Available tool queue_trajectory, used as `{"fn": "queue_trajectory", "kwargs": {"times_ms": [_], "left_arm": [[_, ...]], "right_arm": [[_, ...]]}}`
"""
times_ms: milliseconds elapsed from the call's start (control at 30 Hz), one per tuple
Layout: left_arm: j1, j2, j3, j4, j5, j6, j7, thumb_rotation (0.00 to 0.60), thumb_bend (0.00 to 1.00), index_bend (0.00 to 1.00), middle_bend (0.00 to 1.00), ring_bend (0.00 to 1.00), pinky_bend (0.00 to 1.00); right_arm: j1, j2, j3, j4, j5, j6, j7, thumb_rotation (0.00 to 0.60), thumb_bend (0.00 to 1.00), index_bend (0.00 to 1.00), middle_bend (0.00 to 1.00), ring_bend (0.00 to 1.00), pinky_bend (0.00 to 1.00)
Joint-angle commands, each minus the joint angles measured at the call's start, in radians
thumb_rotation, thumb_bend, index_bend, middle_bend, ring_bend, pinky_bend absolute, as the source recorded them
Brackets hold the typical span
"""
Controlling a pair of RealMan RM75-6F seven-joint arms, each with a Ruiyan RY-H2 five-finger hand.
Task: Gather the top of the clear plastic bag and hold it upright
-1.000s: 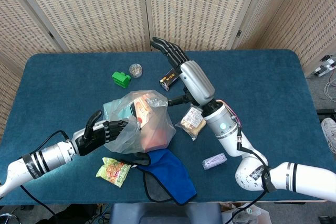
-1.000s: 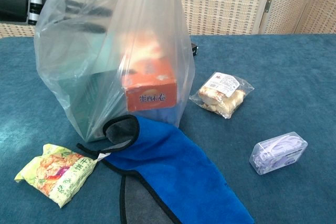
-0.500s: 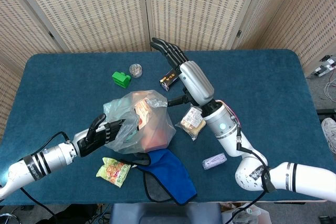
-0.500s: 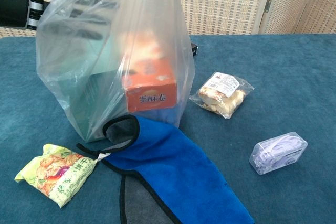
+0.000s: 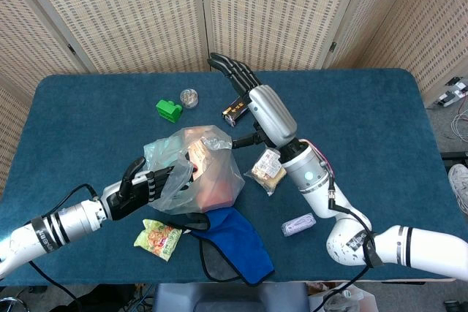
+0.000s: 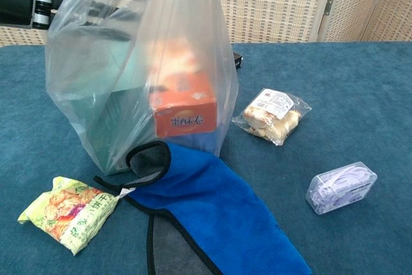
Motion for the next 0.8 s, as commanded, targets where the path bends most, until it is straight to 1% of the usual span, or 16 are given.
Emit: {"fn": "queue_trajectory", "kwargs": {"times_ms": [33,167,333,400,467,633,733,800], "left_arm": [[-0.007,-0.018,0.012,0.041,0.047,0.059,-0.099,0.0,0.0,0.15,0.0,0.0,0.0],[-0.007,-0.031,0.014,0.058,0.056,0.115,-0.173,0.0,0.0,0.16,0.0,0.0,0.0],[-0.006,-0.041,0.024,0.075,0.076,0.16,-0.203,0.0,0.0,0.17,0.0,0.0,0.0],[-0.002,-0.041,0.026,0.076,0.067,0.173,-0.217,0.0,0.0,0.17,0.0,0.0,0.0],[0.004,-0.039,0.02,0.064,0.029,0.159,-0.181,0.0,0.0,0.17,0.0,0.0,0.0],[0.026,-0.034,-0.007,0.011,-0.08,0.111,-0.034,0.0,0.0,0.17,0.0,0.0,0.0],[0.043,-0.038,-0.027,-0.011,-0.121,0.105,0.037,0.0,0.0,0.17,0.0,0.0,0.0],[0.052,-0.04,-0.036,-0.02,-0.133,0.104,0.06,0.0,0.0,0.17,0.0,0.0,0.0]], "right_arm": [[0.0,0.001,0.003,-0.002,0.003,0.001,0.0,0.6,0.0,0.0,0.0,0.0,0.0],[-0.001,0.005,0.007,-0.009,0.006,0.002,0.002,0.6,0.0,0.0,0.0,0.0,0.0],[-0.002,0.008,0.009,-0.017,0.01,0.002,0.003,0.6,0.0,0.0,0.0,0.0,0.0],[-0.001,0.008,0.011,-0.021,0.011,0.002,0.004,0.6,0.0,0.0,0.0,0.0,0.0],[0.001,0.008,0.015,-0.03,0.014,0.001,0.005,0.6,0.0,0.0,0.0,0.0,0.0],[0.011,0.011,0.02,-0.055,0.012,0.0,-0.013,0.6,0.0,0.0,0.0,0.0,0.0],[0.022,0.008,0.026,-0.069,0.021,-0.002,-0.028,0.6,0.0,0.0,0.0,0.0,0.0],[0.031,0.004,0.028,-0.074,0.027,-0.003,-0.043,0.6,0.0,0.0,0.0,0.0,0.0]]}}
